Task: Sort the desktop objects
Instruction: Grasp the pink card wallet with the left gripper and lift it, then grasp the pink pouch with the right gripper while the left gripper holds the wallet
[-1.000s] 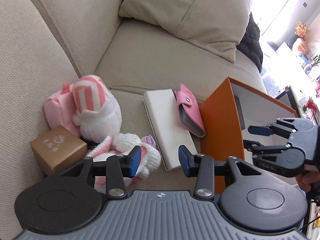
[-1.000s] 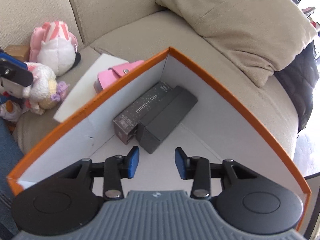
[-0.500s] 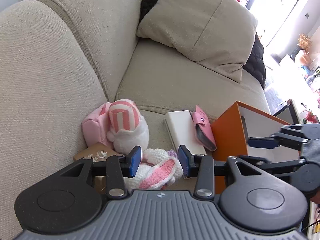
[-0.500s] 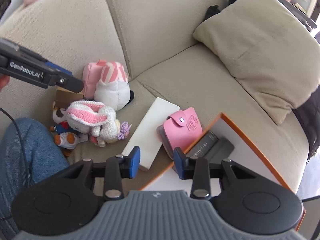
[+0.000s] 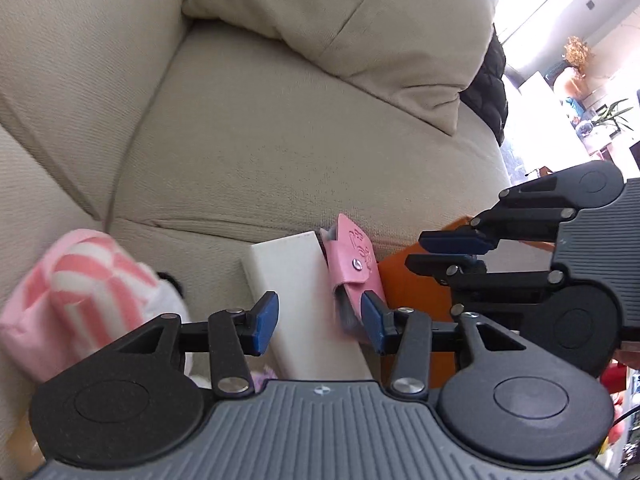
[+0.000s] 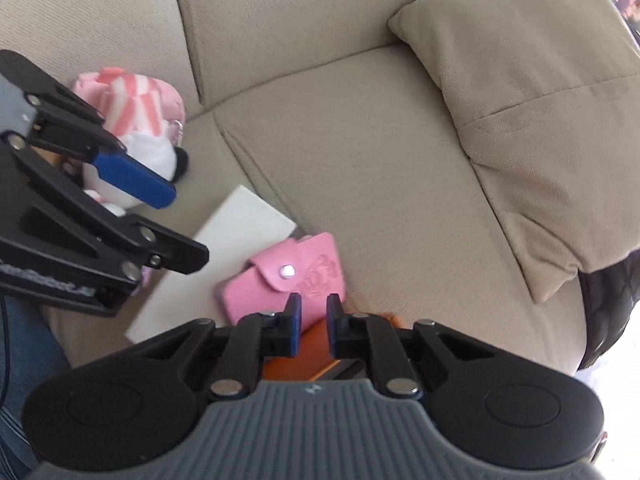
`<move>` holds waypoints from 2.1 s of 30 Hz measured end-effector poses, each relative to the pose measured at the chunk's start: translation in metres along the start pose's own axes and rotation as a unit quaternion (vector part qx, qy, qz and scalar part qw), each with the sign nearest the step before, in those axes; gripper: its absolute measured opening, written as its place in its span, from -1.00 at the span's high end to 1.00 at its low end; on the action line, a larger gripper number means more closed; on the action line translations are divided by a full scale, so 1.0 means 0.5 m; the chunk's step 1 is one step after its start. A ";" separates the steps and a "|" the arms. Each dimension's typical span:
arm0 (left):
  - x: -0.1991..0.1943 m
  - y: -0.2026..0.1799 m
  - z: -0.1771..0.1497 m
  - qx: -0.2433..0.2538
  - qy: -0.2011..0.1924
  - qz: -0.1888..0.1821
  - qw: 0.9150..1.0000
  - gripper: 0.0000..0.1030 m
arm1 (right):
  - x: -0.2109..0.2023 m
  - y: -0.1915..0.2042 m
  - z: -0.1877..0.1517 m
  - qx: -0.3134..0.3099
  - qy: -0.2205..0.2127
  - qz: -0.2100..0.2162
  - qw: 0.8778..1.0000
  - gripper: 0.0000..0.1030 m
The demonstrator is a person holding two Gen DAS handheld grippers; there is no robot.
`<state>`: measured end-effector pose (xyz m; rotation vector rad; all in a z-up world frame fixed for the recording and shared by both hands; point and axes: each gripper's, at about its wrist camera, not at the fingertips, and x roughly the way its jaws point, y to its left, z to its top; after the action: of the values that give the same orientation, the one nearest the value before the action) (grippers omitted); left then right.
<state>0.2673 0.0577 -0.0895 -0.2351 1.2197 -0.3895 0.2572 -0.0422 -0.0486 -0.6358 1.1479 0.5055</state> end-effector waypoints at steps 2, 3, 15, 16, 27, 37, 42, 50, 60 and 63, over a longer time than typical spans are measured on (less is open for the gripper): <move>0.033 0.004 0.010 -0.007 0.010 -0.007 1.000 -0.04 | 0.020 -0.015 0.009 -0.012 0.013 0.010 1.000 0.77; 0.049 0.007 0.015 -0.011 0.017 -0.008 1.000 -0.05 | 0.028 -0.020 0.013 -0.018 0.017 0.016 1.000 0.82; 0.129 -0.026 0.040 -0.012 0.037 -0.042 0.998 -0.05 | 0.035 -0.099 0.010 -0.006 0.002 0.017 1.000 0.80; 0.129 -0.030 0.038 -0.012 0.034 -0.034 0.999 0.00 | 0.034 -0.104 0.008 0.000 -0.001 0.020 1.000 0.79; 0.096 -0.047 0.016 -0.024 0.006 -0.029 0.999 0.55 | 0.019 -0.118 -0.017 0.042 -0.019 0.014 0.999 0.78; 0.148 -0.064 0.010 -0.031 0.042 -0.035 0.998 0.50 | -0.005 -0.133 -0.038 0.088 -0.038 0.016 0.995 0.78; 0.115 -0.059 -0.008 -0.041 -0.002 -0.021 0.999 0.57 | -0.022 -0.135 -0.052 0.107 -0.048 0.010 0.993 0.78; -0.082 -0.047 -0.044 -0.029 -0.089 0.020 0.995 0.58 | -0.097 -0.089 -0.054 0.131 -0.095 0.047 0.986 0.79; -0.322 0.070 -0.119 -0.060 -0.157 0.144 0.975 0.58 | -0.111 0.096 0.009 0.096 -0.119 0.161 0.975 0.78; -0.348 0.112 -0.142 -0.083 -0.163 0.164 0.969 0.58 | -0.093 0.149 0.062 0.097 -0.119 0.200 0.968 0.78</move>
<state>0.1589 0.1827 0.0160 -0.2265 0.9450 0.0411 0.2130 0.0307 -0.0112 -0.1648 1.0820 0.7791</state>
